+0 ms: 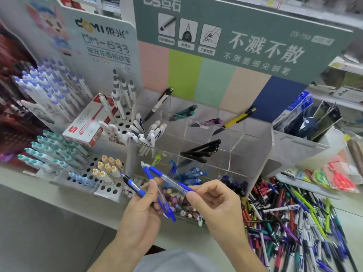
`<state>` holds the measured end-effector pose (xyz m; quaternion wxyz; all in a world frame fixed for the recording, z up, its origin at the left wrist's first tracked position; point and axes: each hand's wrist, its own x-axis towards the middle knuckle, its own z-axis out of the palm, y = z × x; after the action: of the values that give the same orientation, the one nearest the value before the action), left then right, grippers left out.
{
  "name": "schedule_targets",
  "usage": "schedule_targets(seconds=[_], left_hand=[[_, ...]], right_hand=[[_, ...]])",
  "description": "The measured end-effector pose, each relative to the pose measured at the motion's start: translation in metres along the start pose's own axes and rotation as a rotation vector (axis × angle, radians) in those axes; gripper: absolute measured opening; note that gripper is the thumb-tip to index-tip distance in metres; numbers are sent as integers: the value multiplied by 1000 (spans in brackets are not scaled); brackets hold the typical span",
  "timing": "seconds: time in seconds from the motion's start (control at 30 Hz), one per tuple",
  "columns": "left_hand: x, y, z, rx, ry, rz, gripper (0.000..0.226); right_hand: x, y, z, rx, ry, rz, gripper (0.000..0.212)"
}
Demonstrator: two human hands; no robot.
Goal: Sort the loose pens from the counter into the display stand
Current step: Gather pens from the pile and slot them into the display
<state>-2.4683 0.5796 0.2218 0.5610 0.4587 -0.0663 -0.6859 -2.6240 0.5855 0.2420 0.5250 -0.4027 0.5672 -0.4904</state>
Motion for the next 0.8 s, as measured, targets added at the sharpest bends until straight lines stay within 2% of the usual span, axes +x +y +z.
schedule_targets(seconds=[0.2, 0.3, 0.47, 0.53, 0.67, 0.8], left_hand=[[-6, 0, 4, 90, -24, 133, 17], [-6, 1, 0, 154, -5, 142, 19], [-1, 7, -21, 151, 43, 23, 28], [-1, 9, -32, 137, 28, 2, 36], [-6, 13, -39, 230, -52, 14, 30], [-10, 16, -39, 334, -74, 16, 29]], right_hand=[[-5, 5, 9, 78, -82, 103, 13], [-3, 1, 11, 77, -87, 68, 11], [18, -17, -3, -188, 12, -148, 16], [29, -22, -6, -395, -11, -291, 16], [49, -14, 14, -753, -84, -600, 16], [68, 6, 38, -853, -107, -700, 18]])
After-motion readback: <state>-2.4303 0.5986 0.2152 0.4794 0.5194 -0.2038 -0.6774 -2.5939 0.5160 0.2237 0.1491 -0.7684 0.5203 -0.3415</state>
